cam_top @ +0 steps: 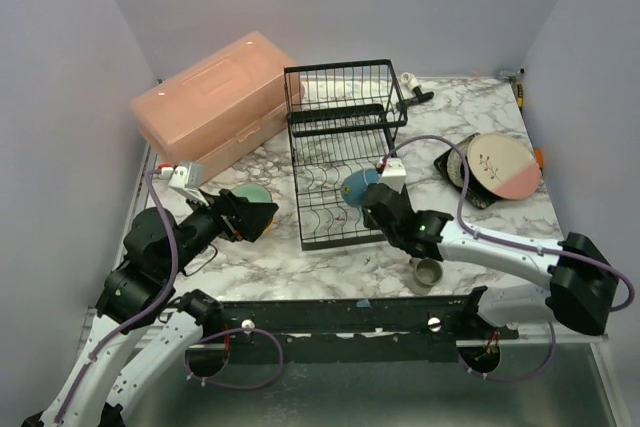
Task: Load the mixed dishes into the dish rack
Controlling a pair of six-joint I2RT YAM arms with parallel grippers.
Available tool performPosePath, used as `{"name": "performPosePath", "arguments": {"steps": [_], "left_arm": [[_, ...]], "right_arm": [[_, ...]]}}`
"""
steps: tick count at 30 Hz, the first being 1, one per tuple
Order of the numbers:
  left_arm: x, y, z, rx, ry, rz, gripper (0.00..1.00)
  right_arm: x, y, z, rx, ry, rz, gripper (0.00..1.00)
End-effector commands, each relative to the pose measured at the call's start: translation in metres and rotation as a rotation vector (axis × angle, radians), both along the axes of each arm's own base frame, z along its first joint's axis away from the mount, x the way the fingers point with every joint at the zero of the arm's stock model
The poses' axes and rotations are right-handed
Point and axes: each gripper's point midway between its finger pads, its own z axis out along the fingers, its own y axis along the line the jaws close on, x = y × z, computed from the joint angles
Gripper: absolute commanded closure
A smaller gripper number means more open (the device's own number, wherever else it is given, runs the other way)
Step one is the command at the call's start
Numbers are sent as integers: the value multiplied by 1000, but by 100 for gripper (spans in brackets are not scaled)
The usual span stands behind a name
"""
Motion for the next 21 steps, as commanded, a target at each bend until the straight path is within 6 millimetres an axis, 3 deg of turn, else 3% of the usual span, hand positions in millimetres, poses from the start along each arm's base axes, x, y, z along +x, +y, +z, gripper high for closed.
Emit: {"name": "performPosePath", "arguments": {"steps": [1, 5, 10, 21], "left_arm": [[9, 28, -37, 252, -10, 90, 1], [14, 41, -42, 324, -31, 141, 1], [21, 46, -51, 353, -53, 173, 1], [22, 41, -46, 365, -96, 143, 1]], "right_arm": [[45, -23, 10, -200, -103, -106, 100], [74, -33, -1, -325, -119, -176, 99], [101, -32, -9, -383, -146, -210, 99], [129, -34, -28, -355, -183, -281, 99]]}}
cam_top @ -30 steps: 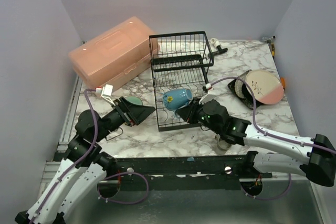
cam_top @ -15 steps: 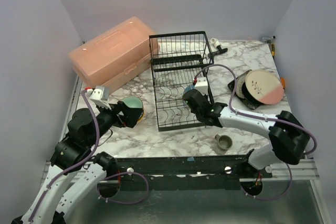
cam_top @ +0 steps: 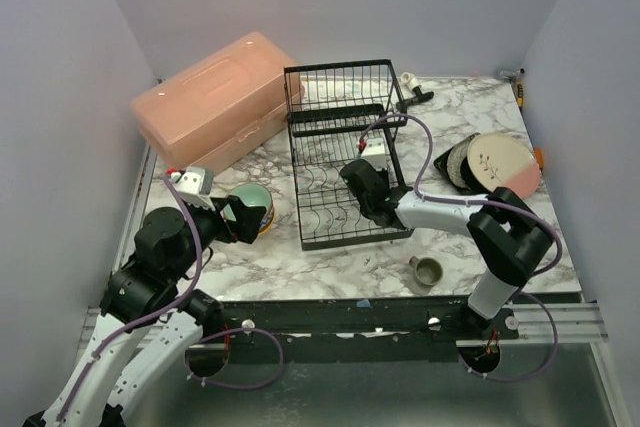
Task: Load the mixed dishes into the dish rack
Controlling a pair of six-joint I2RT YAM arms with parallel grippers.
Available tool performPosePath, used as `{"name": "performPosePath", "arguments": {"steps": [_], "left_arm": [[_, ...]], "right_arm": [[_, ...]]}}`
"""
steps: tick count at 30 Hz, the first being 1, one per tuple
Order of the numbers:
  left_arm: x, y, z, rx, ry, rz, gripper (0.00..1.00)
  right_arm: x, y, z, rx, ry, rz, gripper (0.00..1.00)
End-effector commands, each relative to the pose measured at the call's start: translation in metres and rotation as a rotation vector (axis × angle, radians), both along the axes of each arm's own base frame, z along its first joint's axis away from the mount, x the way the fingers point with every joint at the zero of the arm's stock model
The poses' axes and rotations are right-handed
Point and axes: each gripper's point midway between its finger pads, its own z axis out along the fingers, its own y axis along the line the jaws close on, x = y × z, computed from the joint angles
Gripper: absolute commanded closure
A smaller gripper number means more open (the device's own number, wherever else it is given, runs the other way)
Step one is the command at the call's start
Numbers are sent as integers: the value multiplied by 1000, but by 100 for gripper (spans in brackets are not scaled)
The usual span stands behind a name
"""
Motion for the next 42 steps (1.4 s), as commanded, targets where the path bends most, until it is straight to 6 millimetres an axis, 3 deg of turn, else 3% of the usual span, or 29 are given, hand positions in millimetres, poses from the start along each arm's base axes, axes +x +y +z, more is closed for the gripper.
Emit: {"name": "performPosePath", "arguments": {"steps": [1, 12, 14, 20, 23, 26, 37, 42], "left_arm": [[2, 0, 4, 16, -43, -10, 1], [1, -2, 4, 11, -47, -22, 1], [1, -3, 4, 11, -45, -28, 1], [2, -6, 1, 16, -30, -38, 1], [3, -6, 0, 17, -25, -38, 1], [3, -7, 0, 17, -23, -42, 1], [3, -9, -1, 17, -21, -52, 1], [4, -9, 0, 16, -26, -51, 1]], "right_arm": [[27, 3, 24, 80, -135, -76, 98], [23, 3, 18, 130, -142, -59, 54], [19, 0, 17, 147, -143, -68, 51], [0, -7, 12, 250, -138, -61, 51], [-7, -9, 13, 331, -167, -59, 64], [-7, -1, 16, 435, -189, -13, 67], [14, 14, 30, 787, -314, 67, 80], [34, 25, 23, 847, -313, 77, 84]]}}
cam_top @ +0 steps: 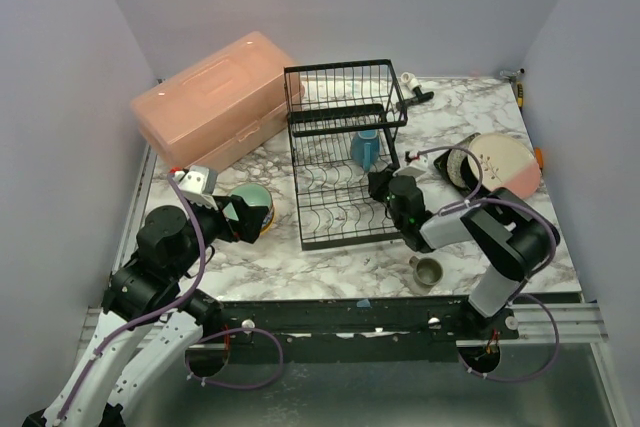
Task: Load the mixed dishes into the dish rack
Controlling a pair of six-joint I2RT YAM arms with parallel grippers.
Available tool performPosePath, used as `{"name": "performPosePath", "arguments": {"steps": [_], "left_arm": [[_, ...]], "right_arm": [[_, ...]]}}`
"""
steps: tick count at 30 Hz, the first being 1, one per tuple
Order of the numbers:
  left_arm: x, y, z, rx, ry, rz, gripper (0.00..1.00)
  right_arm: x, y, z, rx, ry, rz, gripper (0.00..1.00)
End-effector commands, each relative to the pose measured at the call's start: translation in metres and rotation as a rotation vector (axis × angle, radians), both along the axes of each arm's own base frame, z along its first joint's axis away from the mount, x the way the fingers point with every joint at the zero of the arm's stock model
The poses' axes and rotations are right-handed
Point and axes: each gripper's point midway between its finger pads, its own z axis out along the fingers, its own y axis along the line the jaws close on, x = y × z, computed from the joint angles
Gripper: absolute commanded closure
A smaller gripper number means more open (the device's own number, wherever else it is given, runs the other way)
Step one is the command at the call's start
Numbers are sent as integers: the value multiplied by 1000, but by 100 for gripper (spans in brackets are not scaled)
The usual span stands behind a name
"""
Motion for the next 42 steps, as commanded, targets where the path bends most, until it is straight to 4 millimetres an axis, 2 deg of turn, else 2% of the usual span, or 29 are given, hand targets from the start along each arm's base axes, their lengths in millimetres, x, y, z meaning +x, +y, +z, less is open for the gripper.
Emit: {"name": "performPosePath", "arguments": {"steps": [1, 6, 9, 14, 20, 28, 35, 38, 42], "left_arm": [[0, -6, -1, 2, -6, -33, 1], [0, -7, 0, -3, -6, -43, 1], [0, -7, 0, -2, -7, -43, 1], [1, -8, -1, -2, -3, -46, 1], [2, -9, -3, -1, 6, -54, 1], [3, -10, -3, -6, 10, -61, 1], [2, -15, -4, -15, 13, -92, 1], [-2, -24, -4, -28, 18, -147, 1], [-11, -40, -3, -56, 24, -252, 1]], "right_arm": [[21, 24, 18, 151, -85, 55, 84], [45, 30, 9, 163, -88, 22, 90], [55, 35, 10, 162, -104, 27, 91], [58, 32, 9, 166, -100, 7, 91], [34, 21, 10, 171, -33, 12, 91], [-17, 3, 2, 91, 159, 69, 87], [-63, -25, 6, -44, 302, 99, 75], [-78, -34, 19, -60, 319, 109, 70], [-93, -55, 36, -95, 318, 71, 55]]}}
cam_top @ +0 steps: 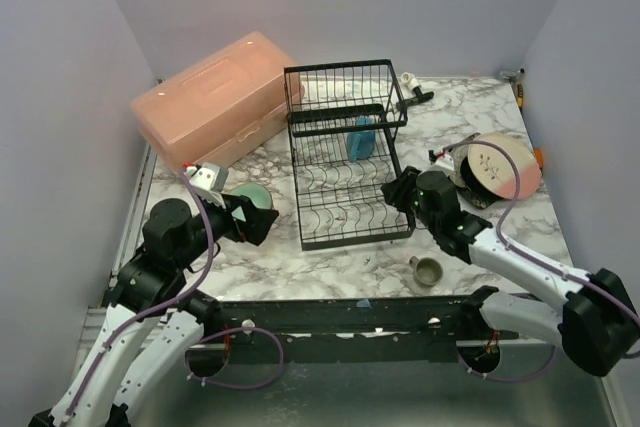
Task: Load the mixed dishes into the dish rack
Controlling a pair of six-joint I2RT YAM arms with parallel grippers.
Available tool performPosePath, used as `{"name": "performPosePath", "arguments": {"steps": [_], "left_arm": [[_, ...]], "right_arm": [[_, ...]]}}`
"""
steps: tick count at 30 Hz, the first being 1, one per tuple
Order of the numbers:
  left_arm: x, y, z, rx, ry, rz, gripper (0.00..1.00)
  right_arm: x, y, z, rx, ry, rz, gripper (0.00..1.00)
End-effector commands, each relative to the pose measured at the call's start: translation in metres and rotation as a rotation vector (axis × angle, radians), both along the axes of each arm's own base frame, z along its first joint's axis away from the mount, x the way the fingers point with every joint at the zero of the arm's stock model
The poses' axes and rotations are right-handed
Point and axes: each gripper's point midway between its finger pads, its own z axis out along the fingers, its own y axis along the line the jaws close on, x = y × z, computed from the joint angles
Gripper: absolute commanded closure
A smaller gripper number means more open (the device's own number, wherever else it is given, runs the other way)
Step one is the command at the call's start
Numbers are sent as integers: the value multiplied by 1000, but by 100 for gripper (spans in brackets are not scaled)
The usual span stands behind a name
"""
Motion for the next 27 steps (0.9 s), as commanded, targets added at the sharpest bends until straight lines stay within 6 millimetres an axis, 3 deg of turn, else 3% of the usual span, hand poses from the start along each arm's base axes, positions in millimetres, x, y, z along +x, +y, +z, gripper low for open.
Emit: {"name": "performPosePath", "arguments": {"steps": [1, 8, 16, 21, 27], "left_arm": [[-12, -26, 0, -40, 1, -170, 1], [-25, -51, -3, -95, 49, -326, 1], [-40, -88, -12, -139, 106, -407, 1], [-60, -138, -20, -73, 121, -482, 1], [-94, -218, -29, 79, 90, -653, 1]], "right_arm": [[-32, -35, -12, -137, 116, -27, 52], [-51, -73, 11, -196, 88, -130, 35], [-61, -95, 46, -160, 4, -206, 23], [-67, -122, 57, -132, -28, -354, 19], [-82, -166, 74, -81, -96, -579, 12]]}}
